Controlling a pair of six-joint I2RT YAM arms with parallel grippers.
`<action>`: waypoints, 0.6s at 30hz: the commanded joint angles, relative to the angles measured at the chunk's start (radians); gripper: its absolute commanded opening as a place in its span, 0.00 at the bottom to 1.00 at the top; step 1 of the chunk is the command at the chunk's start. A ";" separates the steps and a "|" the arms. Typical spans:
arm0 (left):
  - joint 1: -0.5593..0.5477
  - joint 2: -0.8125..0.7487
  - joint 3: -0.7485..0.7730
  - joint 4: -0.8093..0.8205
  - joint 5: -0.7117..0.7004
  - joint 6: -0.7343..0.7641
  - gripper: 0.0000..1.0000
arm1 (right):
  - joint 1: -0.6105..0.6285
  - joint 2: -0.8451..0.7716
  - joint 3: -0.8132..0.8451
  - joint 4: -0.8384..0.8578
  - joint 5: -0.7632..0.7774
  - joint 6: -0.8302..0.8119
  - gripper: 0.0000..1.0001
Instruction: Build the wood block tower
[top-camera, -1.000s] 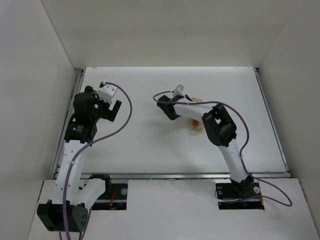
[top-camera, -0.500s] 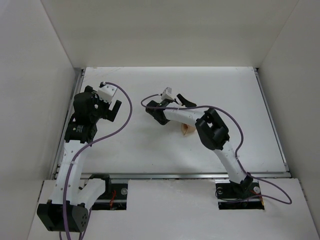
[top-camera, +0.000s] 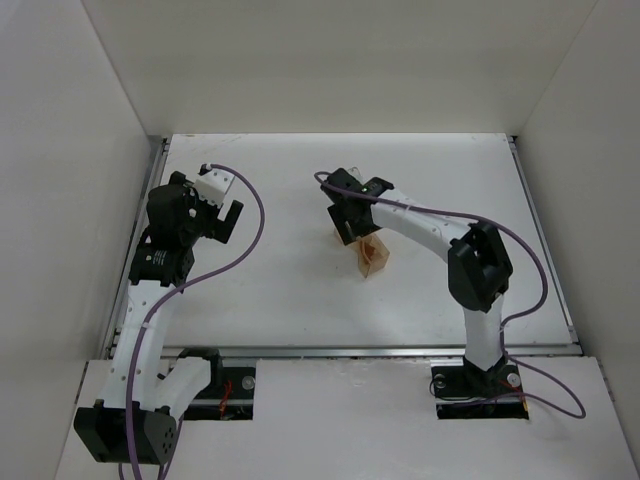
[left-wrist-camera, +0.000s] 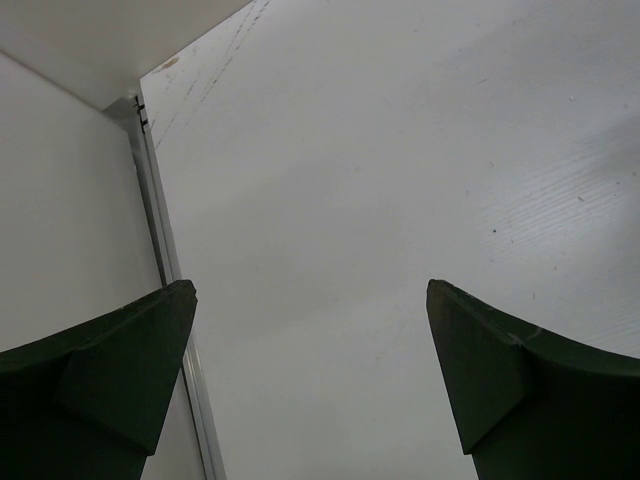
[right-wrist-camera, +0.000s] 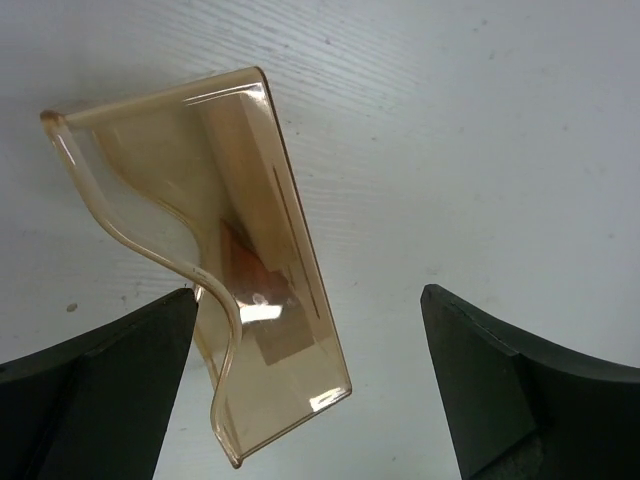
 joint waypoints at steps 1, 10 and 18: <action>-0.004 -0.014 -0.013 0.019 0.017 0.008 1.00 | -0.050 -0.016 -0.018 0.069 -0.230 -0.066 1.00; -0.004 -0.033 -0.031 0.019 0.017 0.017 1.00 | -0.141 -0.054 -0.092 0.165 -0.394 -0.152 1.00; -0.004 -0.033 -0.022 0.010 0.017 0.017 1.00 | -0.141 -0.064 -0.113 0.251 -0.491 -0.152 0.73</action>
